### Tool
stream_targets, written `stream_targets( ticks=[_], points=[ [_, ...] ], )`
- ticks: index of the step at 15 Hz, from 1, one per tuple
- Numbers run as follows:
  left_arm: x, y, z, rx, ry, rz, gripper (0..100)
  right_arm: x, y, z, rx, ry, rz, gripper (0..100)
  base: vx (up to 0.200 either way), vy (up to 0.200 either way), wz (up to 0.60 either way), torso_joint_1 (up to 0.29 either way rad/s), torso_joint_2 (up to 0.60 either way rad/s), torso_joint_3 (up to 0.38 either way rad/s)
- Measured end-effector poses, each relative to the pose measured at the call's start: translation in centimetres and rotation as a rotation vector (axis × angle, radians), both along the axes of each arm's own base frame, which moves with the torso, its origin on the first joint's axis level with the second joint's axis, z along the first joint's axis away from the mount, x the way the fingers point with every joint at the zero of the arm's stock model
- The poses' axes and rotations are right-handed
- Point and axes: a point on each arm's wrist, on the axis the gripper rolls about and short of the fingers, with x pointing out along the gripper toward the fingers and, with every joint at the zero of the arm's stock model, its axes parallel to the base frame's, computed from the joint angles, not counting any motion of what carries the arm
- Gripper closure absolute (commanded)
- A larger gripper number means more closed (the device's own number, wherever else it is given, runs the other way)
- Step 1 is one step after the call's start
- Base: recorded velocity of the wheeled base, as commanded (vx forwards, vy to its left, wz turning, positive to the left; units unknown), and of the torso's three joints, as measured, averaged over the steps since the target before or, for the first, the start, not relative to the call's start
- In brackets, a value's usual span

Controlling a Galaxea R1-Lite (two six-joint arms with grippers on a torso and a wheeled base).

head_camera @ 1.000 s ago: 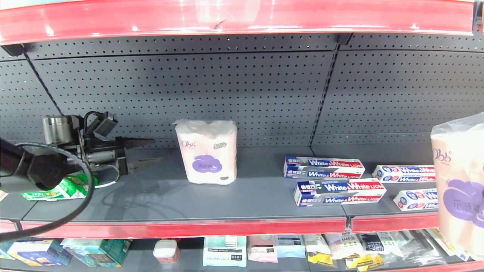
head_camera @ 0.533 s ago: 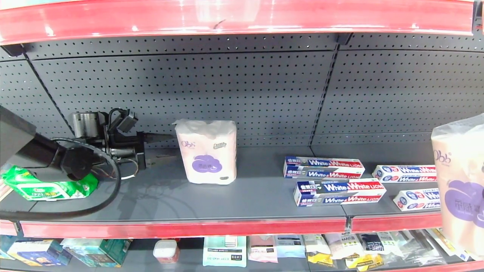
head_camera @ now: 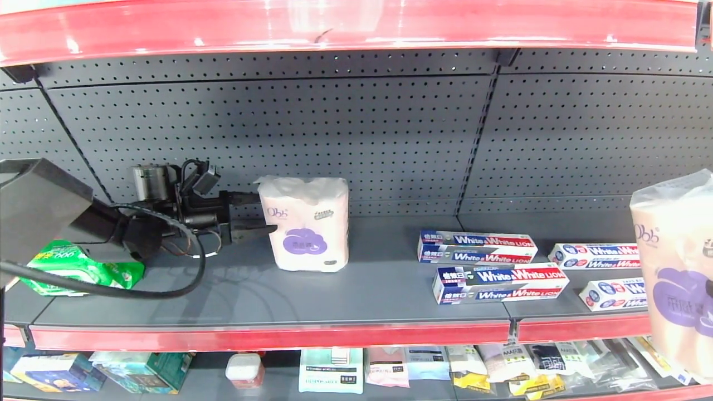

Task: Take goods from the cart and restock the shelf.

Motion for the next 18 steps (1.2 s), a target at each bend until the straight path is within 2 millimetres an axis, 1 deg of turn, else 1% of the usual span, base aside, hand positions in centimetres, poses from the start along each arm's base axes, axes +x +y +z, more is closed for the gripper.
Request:
stream_targets(
  ticks=[3, 6, 10, 17, 18],
  points=[
    [0.6, -1.2, 0.1, -0.009, 0.003, -0.028, 0, 0.1, 0.0, 0.0, 0.0, 0.003, 0.0, 100, 0.0, 0.0, 0.0, 0.0, 0.0, 0.0],
    [1.7, -2.0, 0.3, -0.014, -0.068, -0.044, 0, 0.1, 0.0, 0.0, 0.0, 0.0, 0.0, 100, 0.0, 0.0, 0.0, 0.0, 0.0, 0.0],
    [2.2, -3.5, 0.0, -0.045, -0.051, -0.071, 0, 0.2, 0.0, 0.0, 0.0, 0.001, -0.001, 100, 0.0, 0.0, 0.0, 0.0, 0.0, 0.0],
    [2.9, -3.8, -1.0, -0.046, -0.058, -0.067, 0, 0.2, 0.0, -0.1, 0.0, 0.005, 0.0, 100, 0.0, 0.0, 0.0, 0.0, 0.0, 0.0],
    [3.0, -3.8, -1.1, -0.046, -0.056, -0.068, 100, 0.2, 0.0, -0.1, 0.0, 0.006, 0.0, 100, 0.0, 0.0, 0.0, 0.0, 0.0, 0.0]
  ],
)
